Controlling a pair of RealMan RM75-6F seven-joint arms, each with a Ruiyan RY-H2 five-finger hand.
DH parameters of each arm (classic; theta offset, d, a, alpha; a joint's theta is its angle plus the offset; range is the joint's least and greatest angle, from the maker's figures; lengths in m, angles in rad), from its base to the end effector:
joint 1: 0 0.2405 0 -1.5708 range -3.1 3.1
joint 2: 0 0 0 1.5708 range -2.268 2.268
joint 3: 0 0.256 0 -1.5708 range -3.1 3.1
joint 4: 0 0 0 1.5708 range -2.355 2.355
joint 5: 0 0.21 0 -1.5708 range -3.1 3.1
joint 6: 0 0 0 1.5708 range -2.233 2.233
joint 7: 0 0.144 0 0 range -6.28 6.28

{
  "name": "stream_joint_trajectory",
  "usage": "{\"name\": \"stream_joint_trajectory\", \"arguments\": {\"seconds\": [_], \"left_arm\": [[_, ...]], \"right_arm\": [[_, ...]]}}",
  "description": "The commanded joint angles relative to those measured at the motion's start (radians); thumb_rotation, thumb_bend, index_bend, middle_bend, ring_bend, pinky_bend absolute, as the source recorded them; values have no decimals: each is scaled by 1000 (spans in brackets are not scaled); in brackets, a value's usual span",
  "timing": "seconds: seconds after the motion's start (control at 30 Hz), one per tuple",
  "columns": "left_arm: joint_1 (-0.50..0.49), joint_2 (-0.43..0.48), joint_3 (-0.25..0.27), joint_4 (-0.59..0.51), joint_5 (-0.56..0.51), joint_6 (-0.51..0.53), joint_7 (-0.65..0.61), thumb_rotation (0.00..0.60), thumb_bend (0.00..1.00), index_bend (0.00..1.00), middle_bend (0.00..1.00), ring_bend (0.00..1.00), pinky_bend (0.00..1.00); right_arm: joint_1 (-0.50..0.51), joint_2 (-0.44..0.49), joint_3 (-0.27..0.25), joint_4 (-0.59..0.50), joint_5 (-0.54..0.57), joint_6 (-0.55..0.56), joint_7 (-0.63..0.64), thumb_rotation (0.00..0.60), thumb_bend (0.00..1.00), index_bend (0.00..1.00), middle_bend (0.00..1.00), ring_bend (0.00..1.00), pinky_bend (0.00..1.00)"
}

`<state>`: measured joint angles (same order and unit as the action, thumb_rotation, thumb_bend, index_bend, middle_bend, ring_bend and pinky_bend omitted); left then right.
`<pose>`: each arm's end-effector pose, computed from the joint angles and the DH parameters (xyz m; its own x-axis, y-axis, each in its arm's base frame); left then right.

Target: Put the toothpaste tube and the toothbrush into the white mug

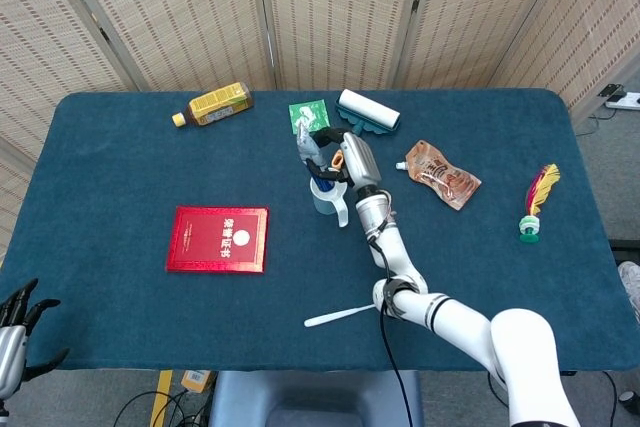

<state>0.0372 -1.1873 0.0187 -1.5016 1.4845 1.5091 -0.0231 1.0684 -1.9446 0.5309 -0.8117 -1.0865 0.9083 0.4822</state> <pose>-0.3502 0.1262 0.1424 0.4073 0.0933 0.9085 0.9012 0.1203 -0.4164 -0.0498 -0.4600 -0.0393 -0.3967 -0.1856 0.8990 -0.8769 -0.2129 -0.4309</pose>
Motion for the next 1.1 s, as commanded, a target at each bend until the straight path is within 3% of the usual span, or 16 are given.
{"name": "stream_joint_trajectory", "arguments": {"seconds": [0.03,0.33,0.67,0.97,1.1], "left_arm": [[1,-1,1,3,0,-1,-2,600,229,282,45,62,146],[4,-4,5,8,-1,-5,-7,600,228,281,45,62,146],[2,-4,4,1,2,-7,5,600,228,281,45,62,146],[3,-3,5,-1,-1,-9,6,600,228,280,45,63,146],[3,-3,4,1,0,-8,4,600,228,280,45,62,146]], "right_arm": [[-4,-19,-21,36,-27,5,29,600,328,733,629,403,210],[-23,-50,-68,138,-77,-9,118,600,299,710,579,373,210],[-27,-67,-99,203,-123,-30,214,600,219,404,427,263,175],[-35,-70,-126,218,-157,-18,230,600,201,338,388,232,155],[-53,-40,-147,189,-192,28,232,600,201,244,322,186,125]]}}
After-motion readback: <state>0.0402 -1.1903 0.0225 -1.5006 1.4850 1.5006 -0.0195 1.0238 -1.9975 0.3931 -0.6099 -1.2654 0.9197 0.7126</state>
